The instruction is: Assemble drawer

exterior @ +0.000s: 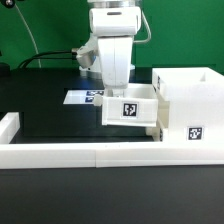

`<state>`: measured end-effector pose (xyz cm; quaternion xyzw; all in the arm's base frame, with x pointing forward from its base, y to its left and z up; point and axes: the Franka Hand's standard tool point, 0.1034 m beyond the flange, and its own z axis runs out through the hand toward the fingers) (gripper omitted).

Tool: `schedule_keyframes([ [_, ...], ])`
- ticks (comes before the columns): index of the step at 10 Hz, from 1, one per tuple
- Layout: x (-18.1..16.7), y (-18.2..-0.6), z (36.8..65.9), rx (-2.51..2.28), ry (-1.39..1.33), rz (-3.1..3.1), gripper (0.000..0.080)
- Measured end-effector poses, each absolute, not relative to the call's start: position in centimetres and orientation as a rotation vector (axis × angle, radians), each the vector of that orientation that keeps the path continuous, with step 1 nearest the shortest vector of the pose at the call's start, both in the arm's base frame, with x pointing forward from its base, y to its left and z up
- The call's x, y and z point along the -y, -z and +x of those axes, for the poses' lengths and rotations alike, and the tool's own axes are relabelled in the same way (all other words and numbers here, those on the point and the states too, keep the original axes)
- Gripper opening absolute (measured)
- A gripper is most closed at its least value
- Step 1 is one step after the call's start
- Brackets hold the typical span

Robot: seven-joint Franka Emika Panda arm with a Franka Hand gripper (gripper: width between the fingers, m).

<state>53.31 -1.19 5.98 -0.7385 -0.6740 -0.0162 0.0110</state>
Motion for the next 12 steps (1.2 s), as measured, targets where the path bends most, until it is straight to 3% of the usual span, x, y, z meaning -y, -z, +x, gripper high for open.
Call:
schedule_keyframes([
  [12,0.2,-6.0,54.2,2.125,0.053,-2.274,0.0042],
])
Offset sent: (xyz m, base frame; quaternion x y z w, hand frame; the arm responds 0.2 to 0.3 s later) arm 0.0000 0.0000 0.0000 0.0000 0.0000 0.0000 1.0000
